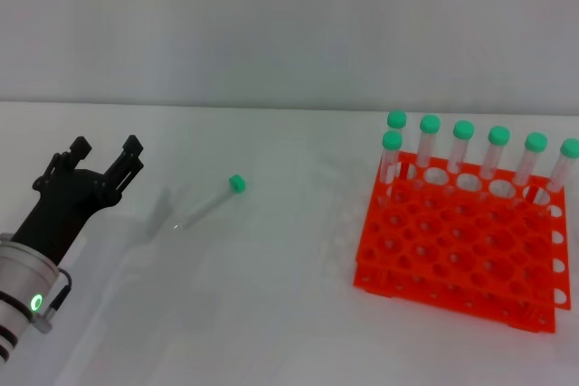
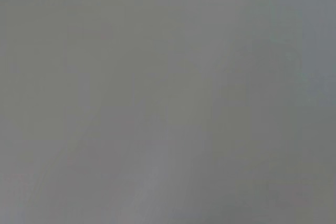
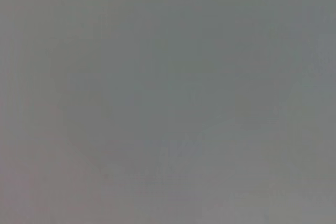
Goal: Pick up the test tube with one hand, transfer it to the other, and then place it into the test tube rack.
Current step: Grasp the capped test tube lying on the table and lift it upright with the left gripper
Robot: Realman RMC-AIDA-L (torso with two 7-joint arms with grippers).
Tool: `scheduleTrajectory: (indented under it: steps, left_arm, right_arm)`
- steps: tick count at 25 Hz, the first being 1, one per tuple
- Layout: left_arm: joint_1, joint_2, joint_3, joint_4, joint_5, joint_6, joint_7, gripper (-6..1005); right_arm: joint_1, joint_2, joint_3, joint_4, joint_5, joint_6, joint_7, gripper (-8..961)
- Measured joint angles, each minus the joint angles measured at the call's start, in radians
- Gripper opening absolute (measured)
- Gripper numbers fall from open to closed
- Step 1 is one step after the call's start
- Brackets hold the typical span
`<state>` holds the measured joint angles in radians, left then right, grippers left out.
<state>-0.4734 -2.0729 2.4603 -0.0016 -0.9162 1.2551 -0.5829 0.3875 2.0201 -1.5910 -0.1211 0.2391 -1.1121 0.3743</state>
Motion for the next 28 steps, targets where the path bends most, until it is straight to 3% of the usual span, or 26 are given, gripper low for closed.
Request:
scheduleTrajectory:
  steps: [14,23,26,28]
  left_arm:
    - [-0.034,0.003,0.0,-0.004,0.011,-0.032,-0.012,848]
    - [-0.134,0.078,0.015,-0.094,0.125,-0.138,-0.347,847]
    - [-0.183,0.127,0.065,-0.157,0.197,-0.135,-0.55,847]
    - [-0.219,0.159,0.169,-0.217,0.223,-0.131,-0.716,847]
  right_arm:
    - [0.003,0.002,0.0,0.0,0.0,0.0,0.0,840]
    - [0.004,0.002,0.0,0.002,0.0,0.0,0.0,840]
    - [0.005,0.002,0.0,0.002,0.0,0.0,0.0,840]
    - [0.005,0.001,0.0,0.002,0.0,0.001,0.0,840]
